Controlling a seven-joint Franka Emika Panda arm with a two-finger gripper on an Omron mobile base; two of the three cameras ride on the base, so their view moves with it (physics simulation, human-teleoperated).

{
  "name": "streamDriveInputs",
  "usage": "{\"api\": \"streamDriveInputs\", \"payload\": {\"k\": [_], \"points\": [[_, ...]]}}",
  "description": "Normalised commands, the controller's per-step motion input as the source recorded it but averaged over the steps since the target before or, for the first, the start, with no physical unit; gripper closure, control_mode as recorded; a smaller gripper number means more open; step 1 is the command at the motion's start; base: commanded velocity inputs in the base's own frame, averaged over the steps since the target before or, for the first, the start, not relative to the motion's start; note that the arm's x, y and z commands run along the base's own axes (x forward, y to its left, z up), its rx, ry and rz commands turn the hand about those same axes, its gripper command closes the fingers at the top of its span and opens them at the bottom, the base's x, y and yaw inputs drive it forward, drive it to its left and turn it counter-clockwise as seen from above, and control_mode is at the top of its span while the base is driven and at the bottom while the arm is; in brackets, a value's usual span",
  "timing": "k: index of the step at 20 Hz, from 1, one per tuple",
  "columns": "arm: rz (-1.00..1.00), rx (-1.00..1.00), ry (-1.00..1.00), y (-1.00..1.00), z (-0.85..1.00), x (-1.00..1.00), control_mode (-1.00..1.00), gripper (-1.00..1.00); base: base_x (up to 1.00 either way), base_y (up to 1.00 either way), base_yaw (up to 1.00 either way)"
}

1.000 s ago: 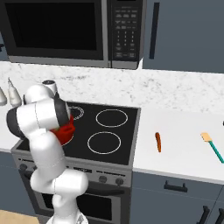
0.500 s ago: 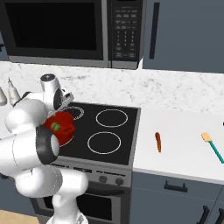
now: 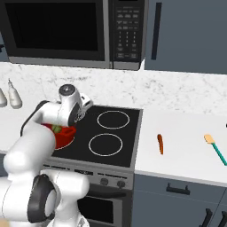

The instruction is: Put the lime and carrot in the pot. Retrieve the spatula and lightly stir the vegetables in the pot.

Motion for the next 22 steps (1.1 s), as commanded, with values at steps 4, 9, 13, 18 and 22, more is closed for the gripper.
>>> {"api": "streamDriveInputs", "payload": {"k": [4,9,13,18,22], "points": [[-0.25,0.06,0.00,-1.00,0.00,-0.08,-1.00,-1.00,0.00,0.00,0.00],[-0.39,0.07,0.03,-1.00,0.00,0.00,-1.00,-1.00,0.00,0.00,0.00],[-0.42,0.08,0.10,-1.00,-0.03,0.03,-1.00,-1.00,0.00,0.00,0.00],[-0.42,0.12,0.16,-1.00,-0.10,0.18,-1.00,-1.00,0.00,0.00,0.00],[-0.40,0.17,0.21,-1.00,-0.13,0.23,-1.00,-1.00,0.00,0.00,0.00]]}}
